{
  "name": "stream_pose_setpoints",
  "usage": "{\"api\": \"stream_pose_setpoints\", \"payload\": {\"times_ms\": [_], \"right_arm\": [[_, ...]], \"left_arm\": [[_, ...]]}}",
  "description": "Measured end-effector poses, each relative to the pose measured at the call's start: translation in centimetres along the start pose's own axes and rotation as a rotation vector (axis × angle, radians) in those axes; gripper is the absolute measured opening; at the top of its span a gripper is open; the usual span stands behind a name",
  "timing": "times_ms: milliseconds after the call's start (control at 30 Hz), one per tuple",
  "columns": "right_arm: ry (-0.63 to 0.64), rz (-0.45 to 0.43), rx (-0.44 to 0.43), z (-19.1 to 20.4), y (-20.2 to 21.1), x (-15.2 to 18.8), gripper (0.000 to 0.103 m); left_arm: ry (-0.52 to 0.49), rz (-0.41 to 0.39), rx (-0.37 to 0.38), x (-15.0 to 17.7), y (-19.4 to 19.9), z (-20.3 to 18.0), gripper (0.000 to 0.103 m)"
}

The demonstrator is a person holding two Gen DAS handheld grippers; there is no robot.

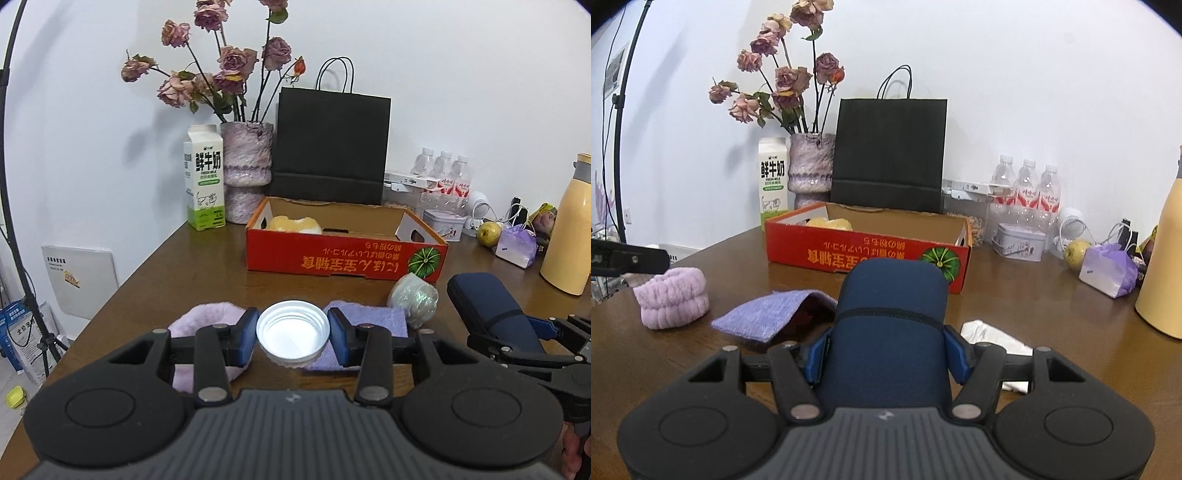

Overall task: Organize objects
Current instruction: 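Carry the white cap and navy pouch over the red box with both tools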

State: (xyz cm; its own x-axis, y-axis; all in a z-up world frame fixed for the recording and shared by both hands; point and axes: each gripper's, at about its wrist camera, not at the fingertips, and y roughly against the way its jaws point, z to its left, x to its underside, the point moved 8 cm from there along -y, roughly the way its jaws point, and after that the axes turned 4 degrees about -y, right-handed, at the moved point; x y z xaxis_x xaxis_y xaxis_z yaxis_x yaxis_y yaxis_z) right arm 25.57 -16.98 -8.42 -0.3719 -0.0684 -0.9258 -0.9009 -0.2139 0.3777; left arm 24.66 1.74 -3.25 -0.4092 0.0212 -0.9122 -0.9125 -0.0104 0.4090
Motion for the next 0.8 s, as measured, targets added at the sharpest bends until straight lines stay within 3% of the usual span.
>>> {"api": "stream_pose_setpoints", "payload": {"times_ms": [800], "right_arm": [[-0.008, -0.06, -0.048, -0.7, -3.9, -6.6, 0.061]], "left_arm": [[0.042, -0.06, 0.009, -6.5, -6.0, -2.5, 0.041]]}}
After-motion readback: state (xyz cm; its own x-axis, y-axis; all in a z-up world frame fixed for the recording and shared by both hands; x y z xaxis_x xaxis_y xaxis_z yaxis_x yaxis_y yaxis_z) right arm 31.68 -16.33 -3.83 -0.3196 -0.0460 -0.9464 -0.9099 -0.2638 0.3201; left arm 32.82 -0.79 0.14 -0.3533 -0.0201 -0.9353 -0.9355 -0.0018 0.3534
